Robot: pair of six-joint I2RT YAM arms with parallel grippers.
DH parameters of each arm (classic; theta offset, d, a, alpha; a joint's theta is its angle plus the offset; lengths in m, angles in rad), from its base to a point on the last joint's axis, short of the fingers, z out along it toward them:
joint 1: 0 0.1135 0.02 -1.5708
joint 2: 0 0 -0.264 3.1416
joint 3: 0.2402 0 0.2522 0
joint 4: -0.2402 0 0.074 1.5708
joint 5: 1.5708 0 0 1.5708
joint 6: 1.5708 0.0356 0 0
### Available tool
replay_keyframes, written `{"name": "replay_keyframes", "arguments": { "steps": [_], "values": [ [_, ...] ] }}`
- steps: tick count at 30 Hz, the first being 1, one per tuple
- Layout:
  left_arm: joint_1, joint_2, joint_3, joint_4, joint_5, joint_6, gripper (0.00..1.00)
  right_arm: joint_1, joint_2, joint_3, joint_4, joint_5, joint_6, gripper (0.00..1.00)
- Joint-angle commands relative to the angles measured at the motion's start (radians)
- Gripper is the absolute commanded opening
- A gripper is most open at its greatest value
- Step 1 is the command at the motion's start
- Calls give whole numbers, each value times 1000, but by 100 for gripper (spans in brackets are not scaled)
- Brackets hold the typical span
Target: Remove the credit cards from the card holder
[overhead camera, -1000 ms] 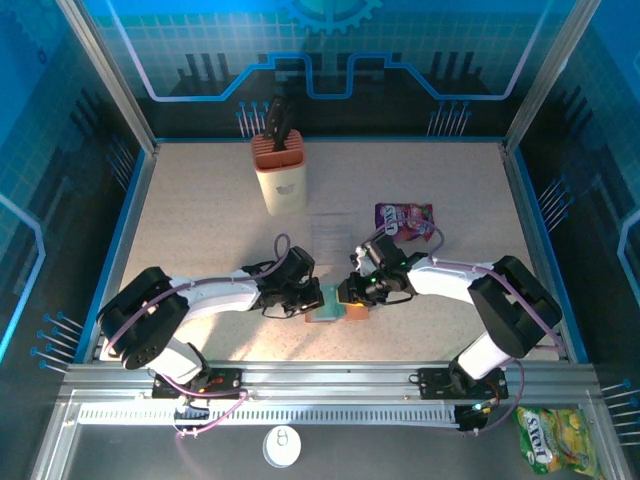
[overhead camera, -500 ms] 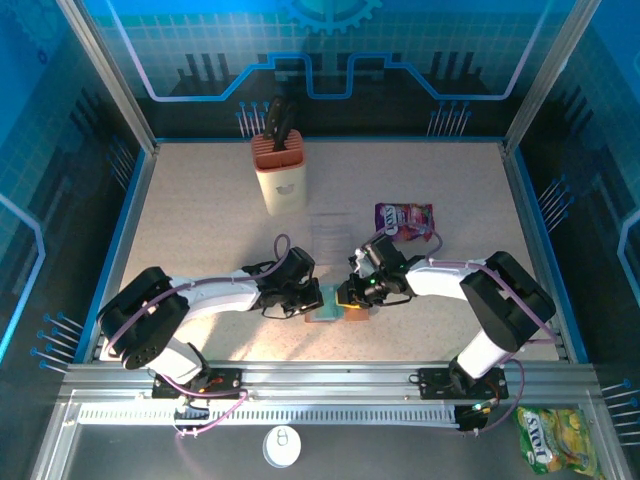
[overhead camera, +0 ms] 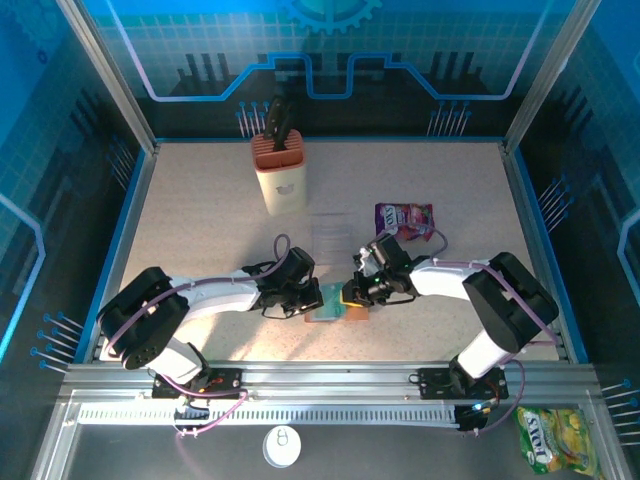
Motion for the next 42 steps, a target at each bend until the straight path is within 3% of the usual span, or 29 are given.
{"name": "replay_keyframes", "arguments": {
  "steps": [1, 11, 22, 28, 33, 37, 42],
  "values": [
    [-7, -10, -25, -41, -32, -16, 2, -27, -39, -23, -50, 4, -37, 11],
    [-6, -41, -30, -38, -49, -21, 4, -47, -153, 0, -180, 37, -119, 6],
    [-4, -175, -45, 7, -114, -1, 7, -47, -240, 141, -408, 118, -260, 3],
    [-4, -304, -100, -2, -225, -4, 8, -48, -222, 260, -521, 154, -493, 0],
    [-3, -435, -165, -26, -318, -30, 15, -48, -119, 422, -703, 173, -772, 0],
    [-2, -484, -191, -45, -346, -48, 18, -51, -51, 534, -772, 240, -921, 0],
    [-1, -532, -247, -25, -323, -79, 18, -55, 47, 665, -800, 219, -1136, 0]
  ]
}}
